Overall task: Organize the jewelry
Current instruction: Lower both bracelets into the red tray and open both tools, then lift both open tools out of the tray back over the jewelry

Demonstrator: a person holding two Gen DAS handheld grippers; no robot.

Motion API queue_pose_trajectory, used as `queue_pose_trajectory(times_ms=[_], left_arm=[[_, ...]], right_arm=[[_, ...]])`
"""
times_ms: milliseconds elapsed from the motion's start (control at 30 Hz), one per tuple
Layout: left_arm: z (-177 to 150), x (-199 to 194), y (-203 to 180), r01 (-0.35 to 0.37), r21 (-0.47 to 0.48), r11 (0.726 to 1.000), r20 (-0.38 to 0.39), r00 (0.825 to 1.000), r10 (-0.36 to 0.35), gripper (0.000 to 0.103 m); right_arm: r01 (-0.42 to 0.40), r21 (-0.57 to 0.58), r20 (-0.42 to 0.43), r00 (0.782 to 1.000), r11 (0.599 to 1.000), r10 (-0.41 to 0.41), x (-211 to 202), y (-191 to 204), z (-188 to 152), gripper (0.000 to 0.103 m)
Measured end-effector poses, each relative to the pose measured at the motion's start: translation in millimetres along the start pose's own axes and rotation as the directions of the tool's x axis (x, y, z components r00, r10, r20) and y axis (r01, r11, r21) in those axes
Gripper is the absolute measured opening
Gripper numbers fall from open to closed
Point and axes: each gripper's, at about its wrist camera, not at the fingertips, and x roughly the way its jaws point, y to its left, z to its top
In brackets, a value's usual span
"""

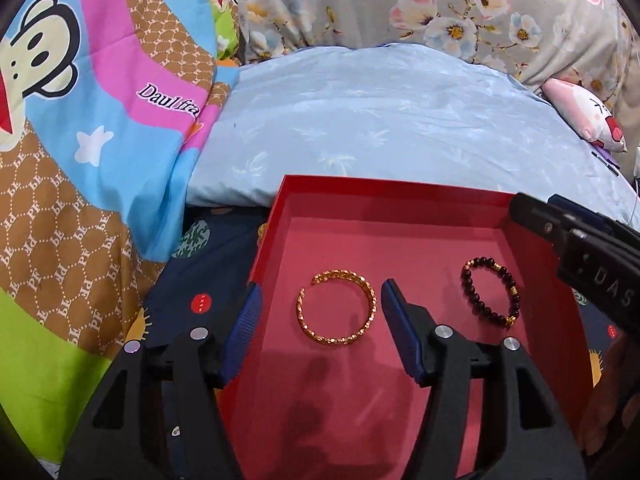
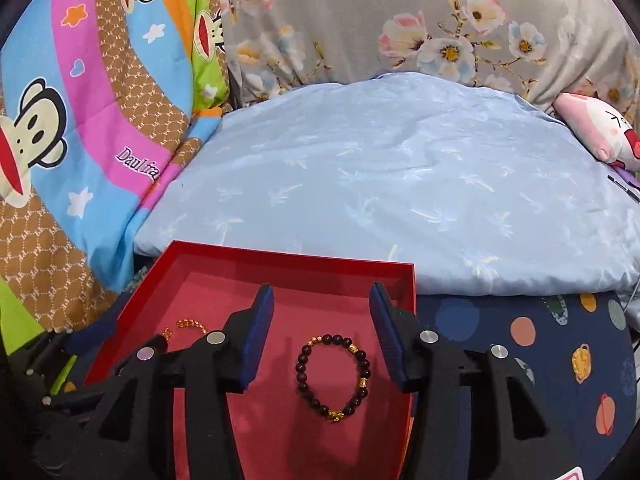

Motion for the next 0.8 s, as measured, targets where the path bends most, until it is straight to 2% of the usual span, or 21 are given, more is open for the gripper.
queue_pose_trajectory(times_ms=[433,500,567,600,800], left_arm=[[-7.9,-0.2,17.3,-0.03,-0.016,0.999,-0.02,0.999,0.029,0.059],[-9.7,-6.5,17.7,-0.034,-0.013,0.999,-0.015,0.999,0.033,0.059],[-12.0,-16.3,17.9,-0.043,-0.004,0.999,0.0,0.999,0.043,0.059],[-13.6,-21.6,17.6,-0.047,0.001,0.999,0.008,0.999,0.047,0.059],[-30.0,-55.6,16.6,-0.044,0.016,0.999,0.021,0.999,0.044,0.062]], right_arm=[[-0.005,-0.042,-0.004,1.0,0.999,0.005,4.9,23.6,0.1,0.049],[-0.008,-0.021,0.003,1.0,1.0,0.008,-3.8,21.0,-1.8,0.05],[-0.02,0.005,0.004,1.0,1.0,0.02,-15.1,18.9,-6.1,0.059],[-0.024,0.009,0.005,1.0,1.0,0.024,-22.5,19.3,-9.5,0.059],[0.0,-0.044,0.022,1.0,0.999,0.001,-74.6,33.0,-38.3,0.063]])
